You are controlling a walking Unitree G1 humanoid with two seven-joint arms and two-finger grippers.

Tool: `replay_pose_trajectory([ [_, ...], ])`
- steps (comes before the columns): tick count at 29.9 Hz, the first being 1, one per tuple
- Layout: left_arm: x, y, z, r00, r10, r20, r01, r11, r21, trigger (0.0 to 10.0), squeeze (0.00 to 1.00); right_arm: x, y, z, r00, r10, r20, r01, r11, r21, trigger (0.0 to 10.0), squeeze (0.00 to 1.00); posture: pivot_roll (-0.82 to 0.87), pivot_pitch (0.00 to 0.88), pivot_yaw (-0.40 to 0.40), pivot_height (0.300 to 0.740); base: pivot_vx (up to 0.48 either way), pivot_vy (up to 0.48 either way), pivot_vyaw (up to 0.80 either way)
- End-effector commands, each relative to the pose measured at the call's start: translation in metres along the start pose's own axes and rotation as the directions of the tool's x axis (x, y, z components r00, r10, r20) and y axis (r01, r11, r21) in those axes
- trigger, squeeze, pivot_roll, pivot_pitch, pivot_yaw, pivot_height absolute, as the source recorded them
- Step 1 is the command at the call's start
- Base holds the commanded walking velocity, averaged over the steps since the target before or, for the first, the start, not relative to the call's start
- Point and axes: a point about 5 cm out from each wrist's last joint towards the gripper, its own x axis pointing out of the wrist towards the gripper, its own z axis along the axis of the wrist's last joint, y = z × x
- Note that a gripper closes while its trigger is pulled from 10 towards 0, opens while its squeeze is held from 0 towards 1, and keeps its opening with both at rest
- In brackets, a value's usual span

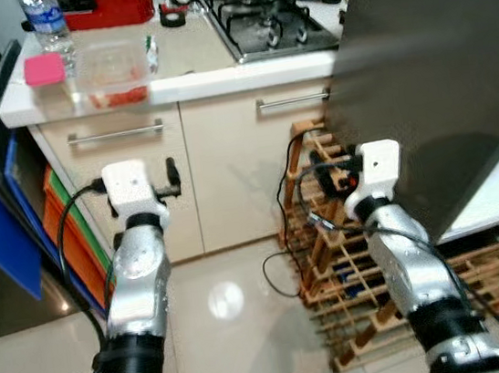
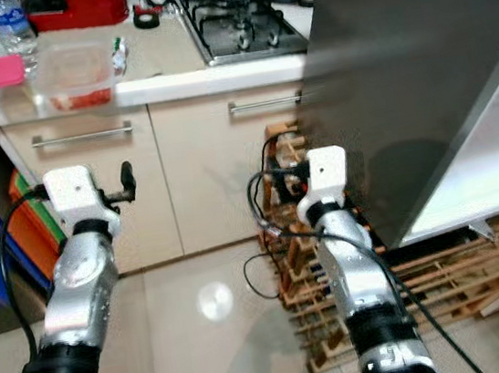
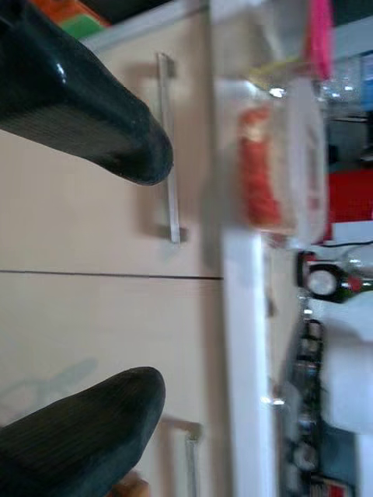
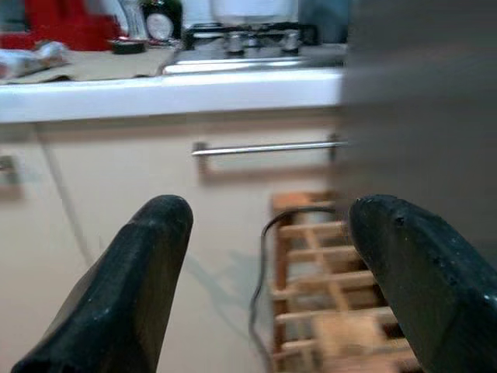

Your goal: Restocking fridge

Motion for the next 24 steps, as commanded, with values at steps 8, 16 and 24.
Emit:
replay_pose_trajectory([
  [8,0.004,-0.006,0.013,0.998,-0.05,0.05,0.051,0.998,-0.022,10.0,1.0,0.006,0.006,0.012,0.998,0.015,0.06,-0.017,1.0,0.025,10.0,0.0,0.05,0.0,-0.075,0.74,0.0,0.0,0.0],
  [16,0.001,-0.011,0.007,0.997,-0.071,0.021,0.071,0.997,-0.005,10.0,1.0,0.003,0.001,0.005,0.999,-0.031,0.03,0.031,1.0,-0.004,10.0,0.0,0.04,0.0,-0.073,0.74,0.0,0.0,0.4],
  [24,0.001,0.007,0.023,0.992,-0.021,0.127,0.031,0.996,-0.08,10.0,0.0,-0.005,-0.01,0.029,0.972,-0.115,0.207,0.119,0.993,-0.011,10.0,0.0,0.04,0.0,-0.044,0.74,0.0,0.0,0.0],
])
